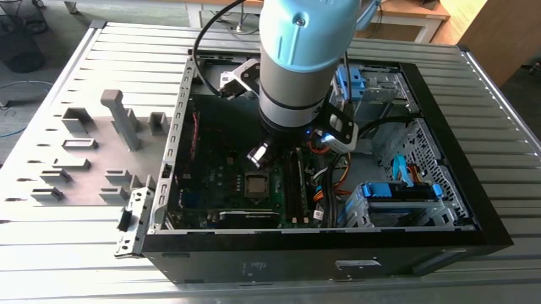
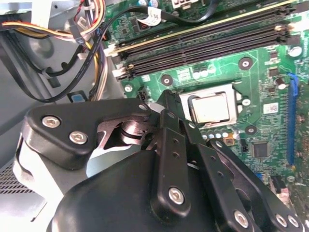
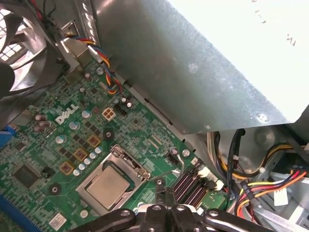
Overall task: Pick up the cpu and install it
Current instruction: 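Close the cpu cover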
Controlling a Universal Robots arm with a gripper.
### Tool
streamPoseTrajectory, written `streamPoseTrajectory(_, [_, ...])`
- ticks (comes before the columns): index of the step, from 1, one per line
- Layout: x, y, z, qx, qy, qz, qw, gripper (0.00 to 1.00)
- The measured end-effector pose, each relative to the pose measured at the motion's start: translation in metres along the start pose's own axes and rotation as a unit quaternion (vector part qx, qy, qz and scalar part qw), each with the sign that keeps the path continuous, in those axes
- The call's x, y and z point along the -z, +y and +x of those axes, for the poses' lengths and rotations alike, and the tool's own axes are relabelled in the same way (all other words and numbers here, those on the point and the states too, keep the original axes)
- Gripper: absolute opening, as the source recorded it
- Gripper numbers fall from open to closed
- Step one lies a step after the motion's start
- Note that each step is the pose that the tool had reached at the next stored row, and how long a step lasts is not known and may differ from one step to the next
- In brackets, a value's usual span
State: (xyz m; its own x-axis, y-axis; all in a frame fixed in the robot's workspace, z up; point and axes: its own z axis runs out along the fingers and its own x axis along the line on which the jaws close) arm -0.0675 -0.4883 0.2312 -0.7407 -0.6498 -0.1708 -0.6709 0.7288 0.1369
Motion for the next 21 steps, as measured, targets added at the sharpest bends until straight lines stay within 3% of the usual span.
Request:
streamPoseTrajectory(11, [-0.0041,0.0051,-0.0044,0.001,-0.0088,-0.0101,0.99991,0.11])
streamPoseTrajectory(21, [-0.0074,0.0069,-0.0059,0.001,-0.0128,-0.0149,0.99981,0.11])
